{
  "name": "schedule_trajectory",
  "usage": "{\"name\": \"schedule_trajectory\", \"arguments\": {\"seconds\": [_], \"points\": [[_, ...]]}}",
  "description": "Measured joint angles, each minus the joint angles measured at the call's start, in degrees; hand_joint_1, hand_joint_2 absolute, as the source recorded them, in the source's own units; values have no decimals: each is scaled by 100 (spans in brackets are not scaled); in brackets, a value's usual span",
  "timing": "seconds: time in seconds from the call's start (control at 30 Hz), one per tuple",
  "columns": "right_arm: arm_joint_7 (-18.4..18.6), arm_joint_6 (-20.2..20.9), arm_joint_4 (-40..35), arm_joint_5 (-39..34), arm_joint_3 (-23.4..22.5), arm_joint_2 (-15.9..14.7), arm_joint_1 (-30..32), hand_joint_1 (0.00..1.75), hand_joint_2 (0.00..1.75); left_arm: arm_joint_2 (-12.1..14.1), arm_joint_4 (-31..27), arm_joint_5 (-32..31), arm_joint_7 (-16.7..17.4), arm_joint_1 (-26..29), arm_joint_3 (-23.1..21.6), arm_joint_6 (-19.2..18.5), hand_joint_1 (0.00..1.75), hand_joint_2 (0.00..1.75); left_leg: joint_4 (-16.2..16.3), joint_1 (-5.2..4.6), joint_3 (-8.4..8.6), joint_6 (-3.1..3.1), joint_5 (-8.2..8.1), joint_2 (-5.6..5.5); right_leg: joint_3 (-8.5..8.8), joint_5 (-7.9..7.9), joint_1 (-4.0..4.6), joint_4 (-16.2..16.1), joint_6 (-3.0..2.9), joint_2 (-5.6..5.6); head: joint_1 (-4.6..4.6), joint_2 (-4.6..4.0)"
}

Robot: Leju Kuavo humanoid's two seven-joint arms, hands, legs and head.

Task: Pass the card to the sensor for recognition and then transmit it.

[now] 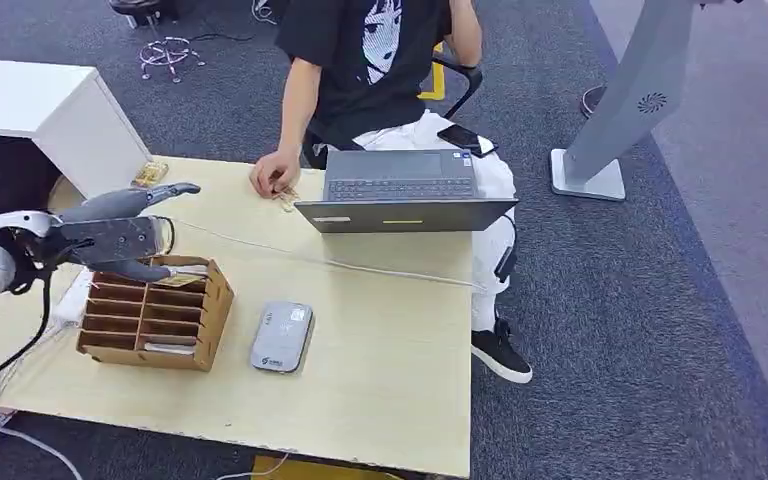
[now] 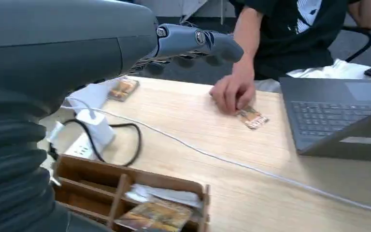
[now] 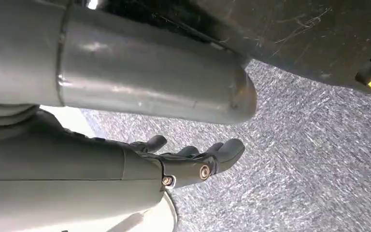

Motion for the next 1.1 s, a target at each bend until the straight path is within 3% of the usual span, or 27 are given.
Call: {"name": "schedule_trajectory", "arguments": {"seconds": [0.17, 0.37, 0.5, 0.63, 0.83, 0.87, 1.1], "points": [[0, 35, 0, -9, 0, 2, -5, 0, 0, 582, -287, 223, 86, -186, -197, -50, 0, 175, 0, -1, 1, 0, 0, -1, 0, 0, -1, -1, 0, -1, -2, 0], [13, 68, 0, -9, 0, 2, -48, 0, 0, 899, -451, 328, 125, -236, -348, -140, 0, 175, 0, -1, 1, 0, 1, -1, 1, 0, 0, 0, 0, -1, -4, 0], [28, 120, -2, 2, 0, 2, -89, 0, 0, 1061, -536, 510, 239, -511, -558, -639, 0, 175, 0, 0, 1, -1, 1, -1, 0, 0, 0, 0, 0, -1, -4, 0], [35, 208, 0, -2, 0, 2, -155, 0, 0, 1089, -571, 433, 442, -1101, -1033, -842, 0, 175, 0, -1, 0, 0, 1, -9, 2, 0, 0, -1, 0, -11, -2, 0], [46, 184, 0, -101, 0, 2, -198, 0, 0, 833, -503, -109, 442, -1681, -2042, -221, 0, 175, 1, -3, 2, 0, 1, -9, 3, 1, -1, -2, 0, -10, -2, 0], [46, 177, 0, -101, 0, 2, -198, 0, 0, 757, -471, -187, 442, -1752, -2183, -164, 0, 0, 1, -3, 1, 0, 1, -8, 3, 1, -1, -2, 0, -9, -2, 0], [44, 175, 0, -101, 0, 2, -197, 0, 0, 495, -333, -450, 420, -1904, -2665, 37, 0, 0, 0, -2, 1, 0, 1, -5, 2, 1, -1, -1, 0, -4, -2, 0]]}}
